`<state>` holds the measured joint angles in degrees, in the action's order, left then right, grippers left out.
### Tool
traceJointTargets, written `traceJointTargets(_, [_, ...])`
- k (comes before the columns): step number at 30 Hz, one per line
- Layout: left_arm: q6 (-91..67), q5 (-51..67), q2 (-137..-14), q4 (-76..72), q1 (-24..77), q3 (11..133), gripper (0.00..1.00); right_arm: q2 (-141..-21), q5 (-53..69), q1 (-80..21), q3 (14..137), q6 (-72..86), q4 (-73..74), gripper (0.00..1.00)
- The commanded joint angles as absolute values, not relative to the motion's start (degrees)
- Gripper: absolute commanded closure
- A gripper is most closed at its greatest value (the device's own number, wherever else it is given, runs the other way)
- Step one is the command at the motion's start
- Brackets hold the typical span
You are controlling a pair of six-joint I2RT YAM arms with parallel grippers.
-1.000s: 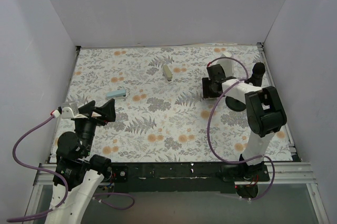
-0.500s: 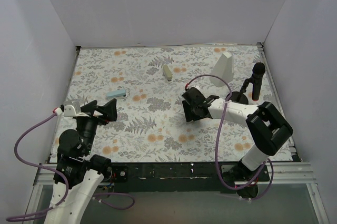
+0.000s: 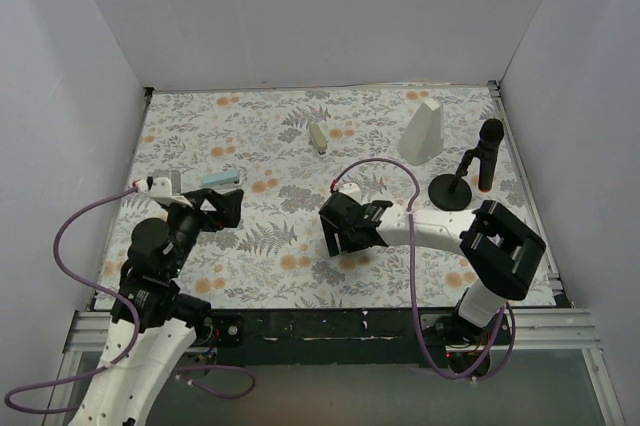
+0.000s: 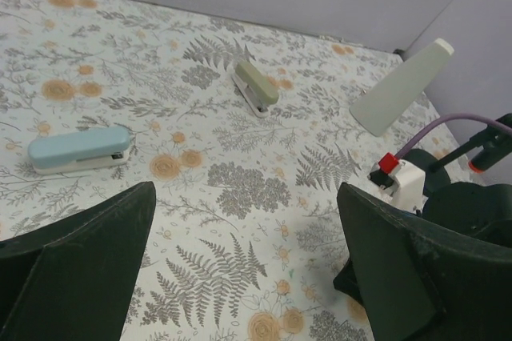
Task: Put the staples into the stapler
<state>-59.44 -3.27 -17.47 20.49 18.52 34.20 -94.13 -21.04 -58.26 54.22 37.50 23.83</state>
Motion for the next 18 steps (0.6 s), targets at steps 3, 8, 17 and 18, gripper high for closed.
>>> traceJointTargets(3, [-61.3,5.7,-26.6,20.1,18.6,34.7,0.02,-84.5,-21.0,-58.4,54.9,36.4,26.7,0.1])
traceJointTargets(8, [-64.9,11.9,-40.3,19.9,18.7,35.9,0.02,-76.8,-19.3,-56.4,51.8,30.6,26.3,0.14])
traceJointTargets(17, [-82.2,9.3,-56.9,16.8,26.1,35.9,0.02,-66.5,-5.6,-41.1,42.8,21.9,17.9,0.26])
traceJointTargets(18, [-83.4,7.9,-59.0,15.1,28.7,35.5,0.02,-66.9,-4.1,-40.4,42.5,21.3,17.1,0.27])
